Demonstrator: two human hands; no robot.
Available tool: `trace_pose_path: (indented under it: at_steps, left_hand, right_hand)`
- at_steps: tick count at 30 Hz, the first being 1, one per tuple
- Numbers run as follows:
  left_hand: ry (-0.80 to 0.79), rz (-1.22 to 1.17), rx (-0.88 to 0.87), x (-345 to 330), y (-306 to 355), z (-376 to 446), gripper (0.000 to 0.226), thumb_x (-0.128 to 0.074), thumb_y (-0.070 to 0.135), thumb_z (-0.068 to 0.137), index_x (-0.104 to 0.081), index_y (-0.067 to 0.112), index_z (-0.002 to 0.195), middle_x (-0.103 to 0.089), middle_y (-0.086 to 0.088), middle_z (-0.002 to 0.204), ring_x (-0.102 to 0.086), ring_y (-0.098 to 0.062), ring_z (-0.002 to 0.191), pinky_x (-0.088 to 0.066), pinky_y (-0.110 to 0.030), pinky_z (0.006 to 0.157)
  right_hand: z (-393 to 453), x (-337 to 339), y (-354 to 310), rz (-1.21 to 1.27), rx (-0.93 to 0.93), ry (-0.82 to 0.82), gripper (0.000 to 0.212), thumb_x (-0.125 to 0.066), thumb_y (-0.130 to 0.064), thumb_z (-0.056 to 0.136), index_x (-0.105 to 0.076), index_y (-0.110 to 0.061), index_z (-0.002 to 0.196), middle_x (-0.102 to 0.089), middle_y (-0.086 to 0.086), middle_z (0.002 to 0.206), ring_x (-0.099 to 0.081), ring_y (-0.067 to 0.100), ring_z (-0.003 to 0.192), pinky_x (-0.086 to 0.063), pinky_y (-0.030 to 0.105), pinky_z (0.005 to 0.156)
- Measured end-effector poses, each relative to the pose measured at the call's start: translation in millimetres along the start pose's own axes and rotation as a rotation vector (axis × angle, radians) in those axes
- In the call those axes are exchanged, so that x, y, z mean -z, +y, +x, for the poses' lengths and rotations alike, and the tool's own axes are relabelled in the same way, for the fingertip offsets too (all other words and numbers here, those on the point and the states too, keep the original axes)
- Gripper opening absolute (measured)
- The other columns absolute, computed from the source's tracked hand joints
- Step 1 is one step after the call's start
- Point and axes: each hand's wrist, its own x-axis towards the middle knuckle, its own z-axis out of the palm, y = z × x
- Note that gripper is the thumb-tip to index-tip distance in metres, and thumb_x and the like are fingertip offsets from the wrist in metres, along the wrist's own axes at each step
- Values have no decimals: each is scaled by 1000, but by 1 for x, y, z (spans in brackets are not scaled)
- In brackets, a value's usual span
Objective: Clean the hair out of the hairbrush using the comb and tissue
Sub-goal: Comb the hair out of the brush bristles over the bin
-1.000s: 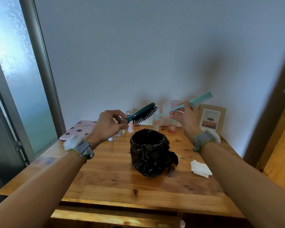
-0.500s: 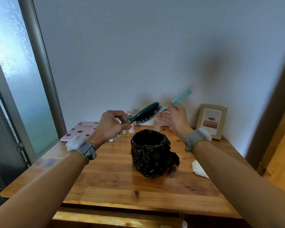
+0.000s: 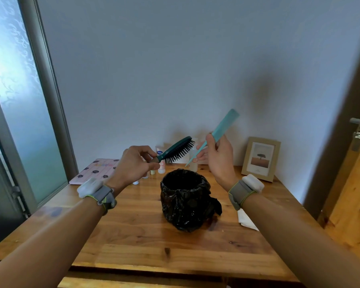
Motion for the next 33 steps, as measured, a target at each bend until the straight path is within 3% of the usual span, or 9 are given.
trace_pose_path:
  at_steps: [4,7,12,15,19,25,29,33]
  left_hand:
    - [-4,16,10,1,0,0,23,-86,9,70,-68,22,77,-72,-11,81,-53,-12,36,-44,-19,41]
    - [-1,18,13,1,-1,-2,22,-86,10,69,-69,21,77,-72,-11,79,-53,-14,35,-46,-21,42]
    - [-8,16,19,1,0,-4,20,-85,10,70,-70,19,79,-72,-11,78,-54,-16,36,-49,-27,42]
    - [4,-1,10,2,2,-3,18,-84,12,70,-70,19,80,-72,-9,77,-55,-19,37,-46,-26,39]
    - [-10,60,-14,2,3,-2,18,-84,13,71,-71,17,82,-72,-7,76,-57,-19,39,-44,-22,39]
    - [9,75,-6,5,-4,-1,20,-85,15,70,-69,23,79,-73,-6,78,-57,-15,39,-42,-19,39]
    - [19,85,-2,3,-8,-1,22,-85,15,70,-68,26,77,-73,-6,80,-58,-14,40,-48,-26,44]
    - [11,58,1,-2,-7,-3,23,-85,13,69,-68,26,75,-72,-5,78,-55,-13,37,-50,-26,44]
  right_hand:
    - [1,-6,-24,137,130,100,14,-43,-19,105,-53,-22,95,-70,7,76,-63,23,57,-59,37,59]
    - [-4,-16,-30,150,180,43,15,-43,-17,105,-53,-21,95,-70,11,79,-64,28,60,-59,39,62]
    - [-10,-27,-15,-8,189,-114,13,-47,-15,103,-59,-16,98,-72,8,85,-70,26,71,-61,41,71]
    - [-15,-28,-2,-202,232,-201,15,-53,-19,100,-66,-10,100,-70,3,84,-69,13,73,-58,32,71]
    - [-19,-23,10,-406,401,-305,16,-55,-18,99,-67,-8,98,-61,3,95,-62,14,80,-51,23,68]
    - [-17,-8,9,-395,259,-182,26,-49,-31,101,-61,-12,90,-67,-4,71,-69,4,62,-57,32,60]
    - [-18,-6,-4,-186,293,-7,22,-43,-34,101,-56,-17,96,-70,1,74,-71,13,62,-62,41,63]
    - [-22,-17,-10,-100,334,-18,20,-47,-28,100,-57,-11,98,-68,-14,81,-72,12,67,-62,37,66]
